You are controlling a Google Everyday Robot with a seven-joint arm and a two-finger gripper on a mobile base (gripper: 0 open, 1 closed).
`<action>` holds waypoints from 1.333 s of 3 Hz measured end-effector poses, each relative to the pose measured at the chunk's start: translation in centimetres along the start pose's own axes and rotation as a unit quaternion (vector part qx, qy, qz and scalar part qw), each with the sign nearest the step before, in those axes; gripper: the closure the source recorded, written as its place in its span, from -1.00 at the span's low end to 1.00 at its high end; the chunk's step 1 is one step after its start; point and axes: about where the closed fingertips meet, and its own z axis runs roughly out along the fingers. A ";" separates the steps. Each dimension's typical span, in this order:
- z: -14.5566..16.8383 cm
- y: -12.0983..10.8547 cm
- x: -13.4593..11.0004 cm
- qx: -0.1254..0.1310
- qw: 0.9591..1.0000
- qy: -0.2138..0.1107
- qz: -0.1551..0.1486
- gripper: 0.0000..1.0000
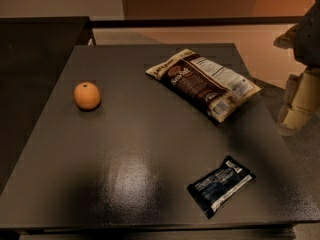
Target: Pick orange
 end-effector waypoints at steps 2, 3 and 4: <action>1.0 0.1 -3.9 0.003 1.000 -0.026 -0.013 -1.00; 2.0 -0.1 -7.8 -0.001 0.998 -0.055 -0.025 -1.00; 3.3 -0.2 -11.7 -0.002 0.995 -0.089 -0.032 -1.00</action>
Offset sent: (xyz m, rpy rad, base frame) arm 0.0217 0.0733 -0.0094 0.0861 -0.0166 0.0736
